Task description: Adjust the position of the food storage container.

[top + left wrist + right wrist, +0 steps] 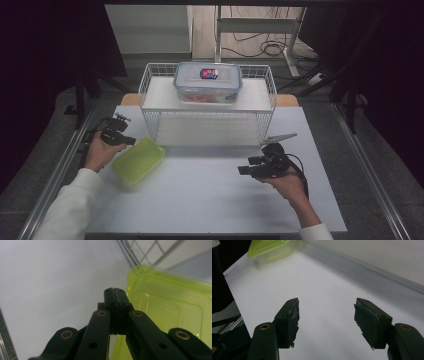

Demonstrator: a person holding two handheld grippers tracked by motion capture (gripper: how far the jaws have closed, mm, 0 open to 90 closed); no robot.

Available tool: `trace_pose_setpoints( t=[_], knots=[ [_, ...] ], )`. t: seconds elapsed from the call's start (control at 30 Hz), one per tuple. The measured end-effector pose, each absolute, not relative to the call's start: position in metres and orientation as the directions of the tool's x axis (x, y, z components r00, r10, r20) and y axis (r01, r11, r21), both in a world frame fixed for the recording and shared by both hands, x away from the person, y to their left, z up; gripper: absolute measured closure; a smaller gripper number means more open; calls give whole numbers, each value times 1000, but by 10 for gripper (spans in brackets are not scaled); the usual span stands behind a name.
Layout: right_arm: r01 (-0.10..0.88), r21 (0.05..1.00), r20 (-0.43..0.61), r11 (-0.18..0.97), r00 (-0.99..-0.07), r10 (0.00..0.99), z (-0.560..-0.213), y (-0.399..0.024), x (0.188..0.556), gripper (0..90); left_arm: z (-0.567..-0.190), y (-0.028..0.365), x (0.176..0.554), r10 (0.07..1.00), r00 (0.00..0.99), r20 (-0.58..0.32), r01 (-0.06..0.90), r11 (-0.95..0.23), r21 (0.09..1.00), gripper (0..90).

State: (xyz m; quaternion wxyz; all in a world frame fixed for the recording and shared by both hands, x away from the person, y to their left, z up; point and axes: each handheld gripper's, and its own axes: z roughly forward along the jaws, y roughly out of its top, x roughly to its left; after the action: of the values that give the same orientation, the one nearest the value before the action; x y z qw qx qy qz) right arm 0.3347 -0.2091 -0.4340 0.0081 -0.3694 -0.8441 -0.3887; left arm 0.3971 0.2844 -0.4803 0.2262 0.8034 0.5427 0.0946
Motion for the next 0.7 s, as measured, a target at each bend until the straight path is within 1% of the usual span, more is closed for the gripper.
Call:
trace_pose_setpoints(
  t=[0.3,0.33,0.4,0.47,0.63,0.7],
  knots=[
    [630,652,301,423,-726,618,-432,-210,334,363,-485,246,383,846,510,-153,792,-393,466,900],
    [629,652,301,423,-727,617,-432,-210,334,363,-485,246,383,846,510,-153,792,-393,466,900],
    [630,651,300,425,-727,618,-432,-210,334,363,-488,234,374,824,538,-180,783,-410,468,900],
    [629,651,301,425,-728,616,-433,-209,333,363,-488,229,370,811,560,-170,771,-436,465,900],
    [629,648,301,429,-729,615,-433,-208,333,363,-486,230,365,812,559,-169,765,-427,482,900],
    [628,648,299,431,-730,615,-434,-207,333,363,-478,243,359,828,532,-175,766,-383,516,900]
  ],
)
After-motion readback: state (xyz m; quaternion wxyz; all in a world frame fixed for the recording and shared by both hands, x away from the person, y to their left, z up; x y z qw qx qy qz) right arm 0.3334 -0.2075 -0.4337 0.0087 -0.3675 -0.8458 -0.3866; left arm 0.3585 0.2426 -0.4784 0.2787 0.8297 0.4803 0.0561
